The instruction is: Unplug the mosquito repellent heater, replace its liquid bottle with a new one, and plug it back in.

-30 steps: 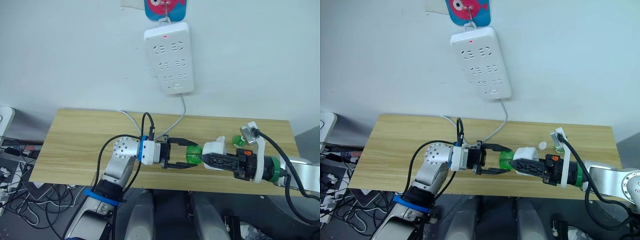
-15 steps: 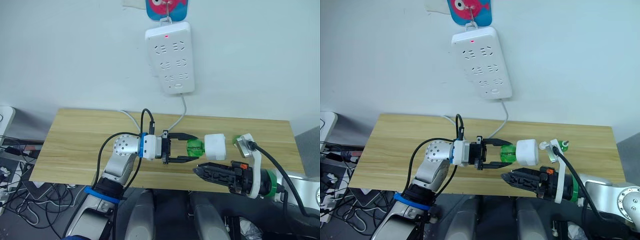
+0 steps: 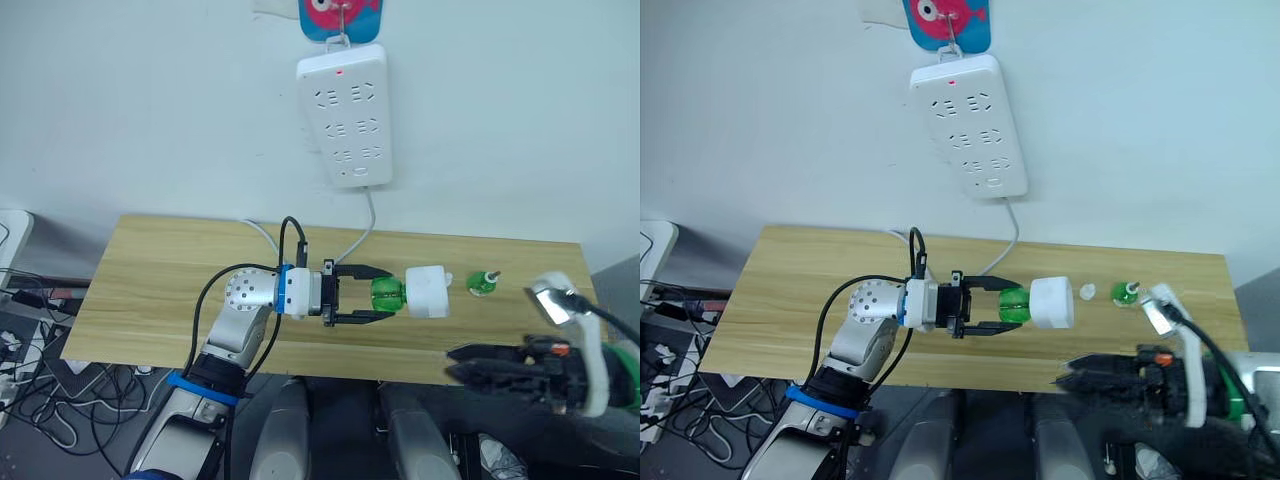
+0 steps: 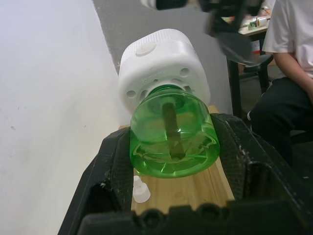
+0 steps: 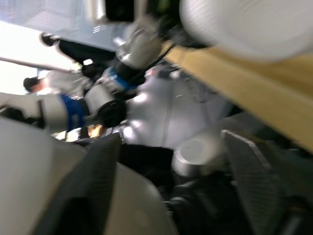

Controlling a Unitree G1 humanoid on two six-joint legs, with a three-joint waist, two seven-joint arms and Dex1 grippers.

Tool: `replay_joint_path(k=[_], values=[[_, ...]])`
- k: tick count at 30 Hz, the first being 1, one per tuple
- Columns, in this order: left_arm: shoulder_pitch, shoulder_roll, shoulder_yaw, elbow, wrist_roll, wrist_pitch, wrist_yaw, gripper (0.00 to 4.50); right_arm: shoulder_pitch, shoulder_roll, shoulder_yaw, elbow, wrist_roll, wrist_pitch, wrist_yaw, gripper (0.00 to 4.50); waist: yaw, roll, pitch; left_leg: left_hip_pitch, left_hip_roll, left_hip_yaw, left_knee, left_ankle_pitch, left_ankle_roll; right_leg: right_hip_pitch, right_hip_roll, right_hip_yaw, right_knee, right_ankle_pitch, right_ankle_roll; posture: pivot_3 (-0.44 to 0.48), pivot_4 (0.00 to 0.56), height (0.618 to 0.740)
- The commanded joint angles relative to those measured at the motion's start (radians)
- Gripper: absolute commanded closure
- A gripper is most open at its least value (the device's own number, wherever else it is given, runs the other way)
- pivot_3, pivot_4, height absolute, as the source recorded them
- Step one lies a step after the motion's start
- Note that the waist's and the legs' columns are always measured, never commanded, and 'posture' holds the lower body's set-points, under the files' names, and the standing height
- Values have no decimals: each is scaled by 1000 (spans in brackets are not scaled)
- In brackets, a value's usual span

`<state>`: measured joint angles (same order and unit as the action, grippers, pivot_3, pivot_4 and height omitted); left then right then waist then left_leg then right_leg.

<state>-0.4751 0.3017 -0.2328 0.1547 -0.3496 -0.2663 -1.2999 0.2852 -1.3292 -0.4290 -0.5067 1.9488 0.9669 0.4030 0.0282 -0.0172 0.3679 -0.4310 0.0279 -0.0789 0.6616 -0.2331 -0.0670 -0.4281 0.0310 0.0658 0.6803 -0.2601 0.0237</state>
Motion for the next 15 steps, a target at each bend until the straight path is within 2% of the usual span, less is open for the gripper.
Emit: replay_joint_path(k=[1,6,11,15], values=[[17,2,-3,-49,-25,-19,-23,2238,-69,19,22,81,-26,-20,-91,2654,-2,0,0,0,0,0,0,0,0,0,0,0,0,0,0,146,340,740],[35,11,1,-90,-51,4,-42,2238,-256,125,161,176,-169,-18,-147,4448,-2,0,0,0,-1,1,-1,0,0,-1,1,0,-1,0,0,153,333,740],[38,13,3,-108,-56,21,-39,2238,-391,266,259,196,-230,-2,-210,4482,-2,0,0,0,-1,0,0,0,0,-1,1,0,0,0,0,169,332,740],[43,16,3,-121,-59,31,-37,2238,-420,325,284,161,-210,29,-238,4482,-2,0,0,0,0,0,0,0,0,-1,1,0,0,0,0,172,333,740]])
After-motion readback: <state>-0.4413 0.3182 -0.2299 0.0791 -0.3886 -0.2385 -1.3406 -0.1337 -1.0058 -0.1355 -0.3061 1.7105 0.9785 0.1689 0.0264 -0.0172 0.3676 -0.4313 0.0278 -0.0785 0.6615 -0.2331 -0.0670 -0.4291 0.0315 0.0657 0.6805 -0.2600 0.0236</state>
